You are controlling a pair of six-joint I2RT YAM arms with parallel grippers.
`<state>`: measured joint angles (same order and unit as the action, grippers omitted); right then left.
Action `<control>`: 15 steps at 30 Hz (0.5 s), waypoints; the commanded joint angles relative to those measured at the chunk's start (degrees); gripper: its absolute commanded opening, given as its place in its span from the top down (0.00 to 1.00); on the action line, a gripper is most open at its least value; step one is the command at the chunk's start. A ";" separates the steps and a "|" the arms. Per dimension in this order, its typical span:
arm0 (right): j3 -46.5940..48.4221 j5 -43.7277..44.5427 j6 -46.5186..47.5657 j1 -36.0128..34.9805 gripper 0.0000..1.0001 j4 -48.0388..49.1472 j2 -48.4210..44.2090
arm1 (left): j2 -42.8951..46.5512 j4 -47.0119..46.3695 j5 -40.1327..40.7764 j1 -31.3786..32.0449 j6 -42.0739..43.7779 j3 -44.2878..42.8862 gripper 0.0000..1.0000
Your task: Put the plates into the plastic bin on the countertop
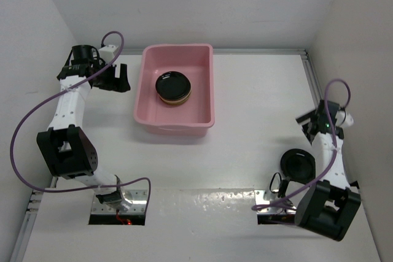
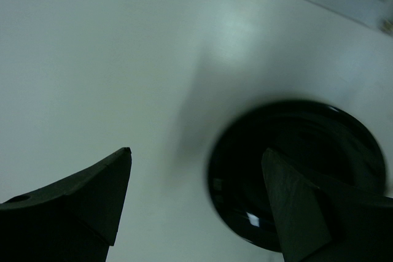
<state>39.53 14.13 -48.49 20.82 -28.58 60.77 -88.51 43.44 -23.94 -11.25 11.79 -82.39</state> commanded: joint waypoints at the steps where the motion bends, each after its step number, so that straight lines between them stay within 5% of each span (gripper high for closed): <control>1: -7.52 3.98 -5.37 9.27 0.15 -6.66 -7.73 | -1.48 -0.81 -1.80 1.14 0.51 -4.18 0.11; 8: -15.00 10.21 -10.91 21.18 0.10 -14.57 -14.45 | -4.38 0.24 -4.44 1.67 0.51 -8.83 0.11; 15: -21.33 11.36 -11.89 22.16 0.08 -12.92 -14.99 | -4.39 0.77 -4.44 1.67 1.04 -9.37 0.11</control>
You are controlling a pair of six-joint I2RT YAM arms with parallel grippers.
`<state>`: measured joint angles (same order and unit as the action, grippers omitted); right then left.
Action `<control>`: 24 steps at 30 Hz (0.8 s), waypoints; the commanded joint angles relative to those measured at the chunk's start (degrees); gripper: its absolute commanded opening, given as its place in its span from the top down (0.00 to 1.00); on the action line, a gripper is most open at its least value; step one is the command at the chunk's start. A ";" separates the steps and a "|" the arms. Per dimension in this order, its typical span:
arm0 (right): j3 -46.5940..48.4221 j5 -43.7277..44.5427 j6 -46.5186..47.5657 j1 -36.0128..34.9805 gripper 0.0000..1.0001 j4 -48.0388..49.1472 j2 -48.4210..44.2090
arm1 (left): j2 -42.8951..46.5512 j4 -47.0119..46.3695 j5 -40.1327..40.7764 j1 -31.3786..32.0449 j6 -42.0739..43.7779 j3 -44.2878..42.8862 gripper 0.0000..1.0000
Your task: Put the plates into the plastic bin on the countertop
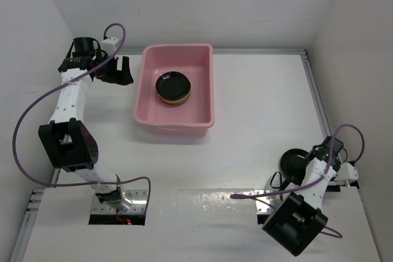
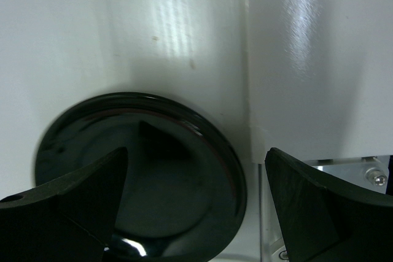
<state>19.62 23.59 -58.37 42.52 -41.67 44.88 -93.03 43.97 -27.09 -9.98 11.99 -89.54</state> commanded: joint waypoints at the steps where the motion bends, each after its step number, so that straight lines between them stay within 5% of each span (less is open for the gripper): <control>1: -1.86 1.20 -2.36 0.63 0.08 0.53 2.39 | 0.13 0.77 -1.30 0.40 0.84 -2.22 0.11; 5: -2.83 -8.53 -0.34 0.63 0.09 8.33 8.17 | 0.75 1.39 -0.07 0.40 1.46 -2.22 0.11; 11: -3.80 -24.63 4.66 -1.12 0.37 24.17 19.00 | 1.36 2.53 1.08 0.40 1.99 -1.69 0.11; 16: 1.72 -25.70 10.54 -15.77 0.45 30.06 26.73 | 1.36 2.53 1.60 0.40 2.51 -1.17 0.11; 24: 10.26 -28.60 16.09 -28.27 0.59 30.95 41.86 | 2.42 2.53 1.69 0.40 1.99 -0.64 0.11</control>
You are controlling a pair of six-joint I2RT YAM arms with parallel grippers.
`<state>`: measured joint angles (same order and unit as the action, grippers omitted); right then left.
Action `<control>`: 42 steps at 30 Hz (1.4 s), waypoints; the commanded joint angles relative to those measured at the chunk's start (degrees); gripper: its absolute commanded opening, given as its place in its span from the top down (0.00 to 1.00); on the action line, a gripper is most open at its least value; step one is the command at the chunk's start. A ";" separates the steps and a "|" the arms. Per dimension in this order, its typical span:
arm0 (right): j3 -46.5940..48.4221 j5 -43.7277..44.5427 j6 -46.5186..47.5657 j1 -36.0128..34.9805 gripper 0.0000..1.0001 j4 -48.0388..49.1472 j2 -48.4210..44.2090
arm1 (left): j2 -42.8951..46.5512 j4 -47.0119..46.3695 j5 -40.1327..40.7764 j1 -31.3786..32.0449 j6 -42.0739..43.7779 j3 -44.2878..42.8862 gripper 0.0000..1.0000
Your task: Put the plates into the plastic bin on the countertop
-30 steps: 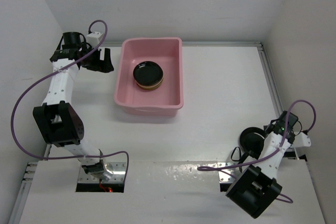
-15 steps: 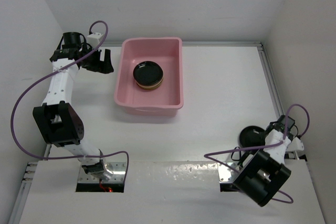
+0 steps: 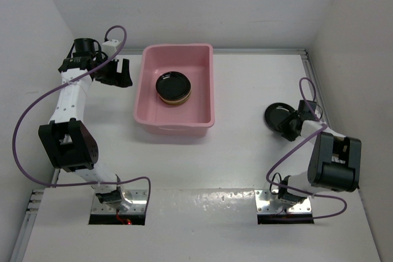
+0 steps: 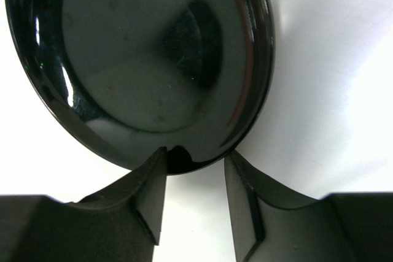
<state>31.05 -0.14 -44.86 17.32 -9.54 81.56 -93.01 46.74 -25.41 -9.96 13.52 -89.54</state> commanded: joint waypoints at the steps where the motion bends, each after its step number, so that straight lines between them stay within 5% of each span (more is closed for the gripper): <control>1: -1.25 -5.04 2.59 -3.34 0.60 -0.83 5.36 | 2.40 -0.25 0.01 0.38 0.46 -0.64 0.11; 6: -2.92 -4.16 -1.80 -1.77 0.48 0.83 4.93 | 2.92 0.28 0.54 0.38 0.46 0.50 0.11; 15: -7.94 -7.42 -13.84 5.27 0.50 12.70 4.64 | 2.92 0.28 0.54 0.38 0.46 0.50 0.11; 18: -5.92 -8.21 -14.81 5.35 0.62 13.14 8.86 | 2.92 0.28 1.06 0.38 0.46 0.50 0.11; 22: -5.47 -9.26 -14.55 6.06 1.00 14.64 10.20 | 3.54 0.28 2.29 0.38 0.46 0.50 0.11; 27: -0.74 -9.35 -10.78 5.45 1.00 10.43 4.94 | 4.07 0.28 3.44 0.38 0.98 1.12 0.11; 33: 19.33 -1.89 -10.07 -7.79 1.00 5.42 -5.80 | 3.54 -0.42 3.44 -0.15 0.29 1.12 0.11; 42: 46.37 -0.03 -8.32 -31.37 1.00 0.06 9.48 | 3.54 -1.57 3.96 -0.15 -0.25 1.64 0.11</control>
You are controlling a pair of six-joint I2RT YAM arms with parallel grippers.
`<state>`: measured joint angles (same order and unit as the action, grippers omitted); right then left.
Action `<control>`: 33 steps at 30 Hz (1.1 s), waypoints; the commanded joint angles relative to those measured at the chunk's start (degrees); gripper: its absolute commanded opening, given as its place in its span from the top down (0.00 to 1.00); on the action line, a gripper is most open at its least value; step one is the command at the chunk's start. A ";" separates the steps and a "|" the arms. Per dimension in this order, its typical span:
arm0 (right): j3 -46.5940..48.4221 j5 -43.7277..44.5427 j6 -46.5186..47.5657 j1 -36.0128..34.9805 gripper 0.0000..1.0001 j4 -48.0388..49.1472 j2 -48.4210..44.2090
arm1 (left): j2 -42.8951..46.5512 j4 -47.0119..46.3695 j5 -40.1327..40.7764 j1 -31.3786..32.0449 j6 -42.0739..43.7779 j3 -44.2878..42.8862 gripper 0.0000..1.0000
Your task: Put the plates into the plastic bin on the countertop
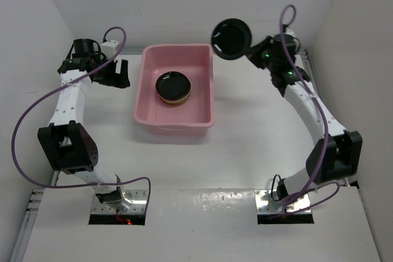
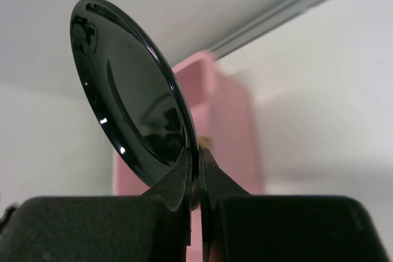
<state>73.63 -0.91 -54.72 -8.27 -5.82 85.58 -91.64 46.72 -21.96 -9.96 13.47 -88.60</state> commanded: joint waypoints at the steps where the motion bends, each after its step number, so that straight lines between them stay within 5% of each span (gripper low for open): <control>1: 9.29 0.73 2.42 -9.70 1.00 -4.36 9.13 | 2.16 -1.54 0.51 -0.15 -0.20 0.71 0.11; 10: 37.71 0.03 4.54 -20.90 1.00 -17.72 35.70 | 2.69 -1.54 1.83 -0.15 -0.20 1.23 0.11; 20: 41.14 -1.81 1.02 -21.61 0.99 -13.60 45.02 | 2.69 -1.54 1.83 -0.15 -0.20 1.76 0.11; 22: 44.93 -4.17 1.45 -21.96 0.92 -16.40 48.51 | 2.69 -1.54 1.83 -0.15 -0.20 1.76 0.11; 24: 46.61 -4.45 2.33 -22.75 0.74 -19.21 49.85 | 2.69 -1.54 1.83 -0.15 -0.20 1.76 0.11; 29: 42.31 -2.61 6.01 -23.89 0.50 -19.48 48.37 | 2.69 -1.54 1.83 -0.15 -0.20 2.29 0.11; 33: 42.31 3.86 10.85 -24.51 0.47 -22.21 47.05 | 2.69 -1.54 1.83 -0.15 -0.20 2.29 0.11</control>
<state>115.87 -1.91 -48.58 -31.90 -26.70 135.11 -91.50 46.00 -20.05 -9.96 13.47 -86.67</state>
